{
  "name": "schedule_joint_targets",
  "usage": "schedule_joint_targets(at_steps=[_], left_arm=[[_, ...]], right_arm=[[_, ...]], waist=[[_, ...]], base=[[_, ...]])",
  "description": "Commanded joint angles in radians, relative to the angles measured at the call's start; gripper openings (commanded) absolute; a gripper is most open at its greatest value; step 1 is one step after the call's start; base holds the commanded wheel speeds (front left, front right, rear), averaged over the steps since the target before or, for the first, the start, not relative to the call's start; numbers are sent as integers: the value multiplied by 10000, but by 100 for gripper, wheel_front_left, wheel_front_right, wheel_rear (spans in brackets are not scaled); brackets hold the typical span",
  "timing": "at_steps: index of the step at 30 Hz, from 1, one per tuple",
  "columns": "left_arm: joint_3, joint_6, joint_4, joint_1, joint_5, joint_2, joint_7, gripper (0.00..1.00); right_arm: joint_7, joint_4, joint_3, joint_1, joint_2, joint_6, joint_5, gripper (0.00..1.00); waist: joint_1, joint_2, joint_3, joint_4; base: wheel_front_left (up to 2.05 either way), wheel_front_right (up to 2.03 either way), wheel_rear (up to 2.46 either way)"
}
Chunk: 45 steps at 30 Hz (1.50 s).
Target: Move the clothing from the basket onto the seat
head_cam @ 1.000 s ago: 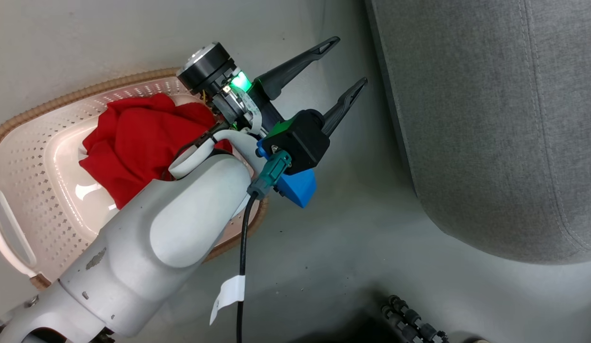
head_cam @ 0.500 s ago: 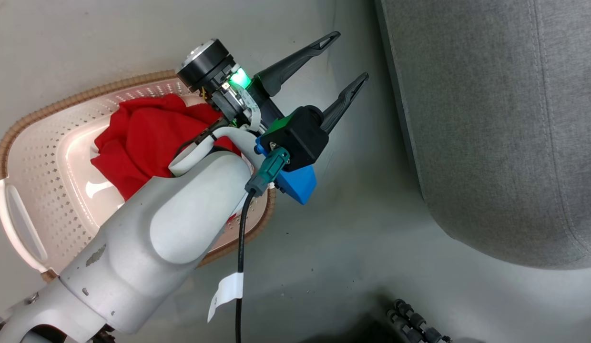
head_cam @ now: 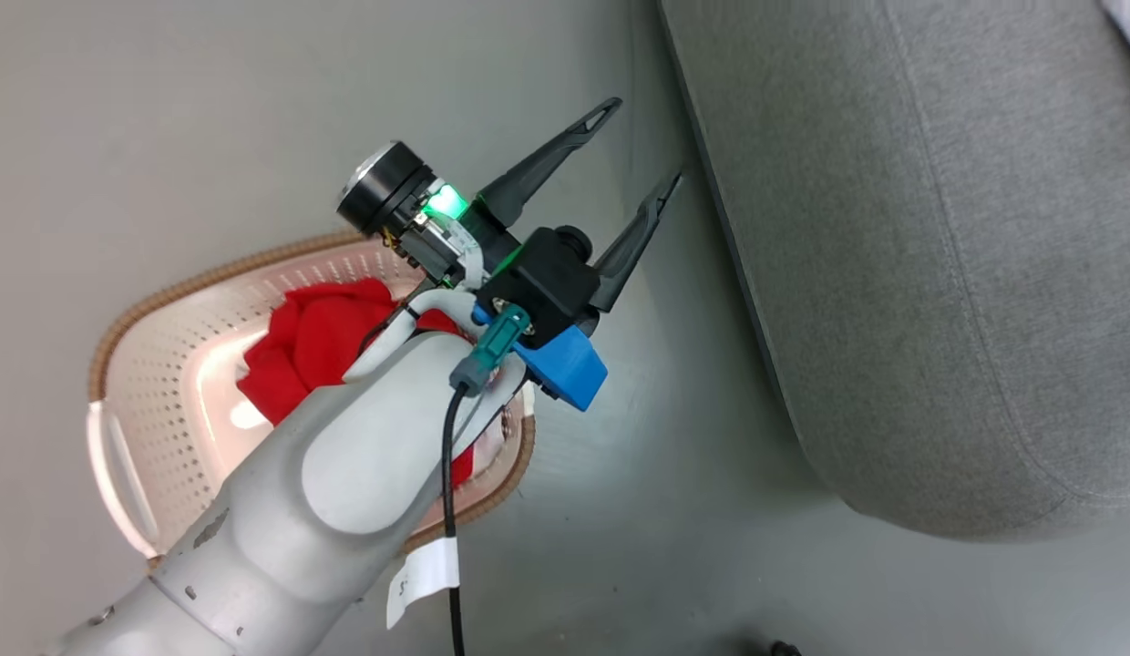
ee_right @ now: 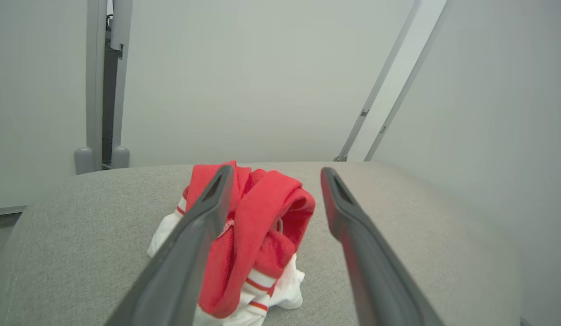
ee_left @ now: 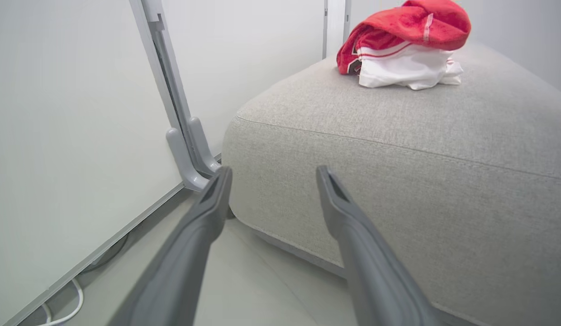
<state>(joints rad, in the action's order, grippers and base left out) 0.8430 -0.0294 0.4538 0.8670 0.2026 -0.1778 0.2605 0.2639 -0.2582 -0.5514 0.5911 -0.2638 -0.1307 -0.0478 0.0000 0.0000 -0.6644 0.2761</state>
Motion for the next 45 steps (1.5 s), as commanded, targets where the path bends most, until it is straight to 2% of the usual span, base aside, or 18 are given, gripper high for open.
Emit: schedule_joint_targets(at_steps=[1, 7, 14, 24, 34, 45], left_arm=[[-135, 86, -96, -124, 40, 47, 54, 100], [-1160, 473, -701, -918, 280, -4, 57, 100], [-2600, 800, -1387, -2072, 244, 11, 58, 100], [-4622, 754, -1822, -3788, -24, 264, 51, 100], [-6293, 426, -2047, -5450, -406, 561, 50, 100], [-7298, -19, -2316, -6860, -837, 967, 51, 100]], right_arm=[[8, 154, 102, -172, 38, -1, 35, 100], [8, 865, 1307, -593, 30, -1, 2, 100], [10, 768, 2858, -810, 187, -1, -103, 100], [8, 500, 4545, -1186, 595, -1, -206, 100], [8, 165, 5181, -1952, 1229, -1, -396, 100], [8, 317, 5101, -3224, 1597, -1, -515, 100]], waist=[[0, 0, 602, -233], [0, 0, 1602, -757], [0, 0, 2669, -1450], [0, 0, 3879, -2302], [0, 0, 4942, -2770], [0, 0, 5678, -2959]], base=[[0, 0, 0], [0, 0, 0], [0, 0, 0], [0, 0, 0], [0, 0, 0], [0, 0, 0]])
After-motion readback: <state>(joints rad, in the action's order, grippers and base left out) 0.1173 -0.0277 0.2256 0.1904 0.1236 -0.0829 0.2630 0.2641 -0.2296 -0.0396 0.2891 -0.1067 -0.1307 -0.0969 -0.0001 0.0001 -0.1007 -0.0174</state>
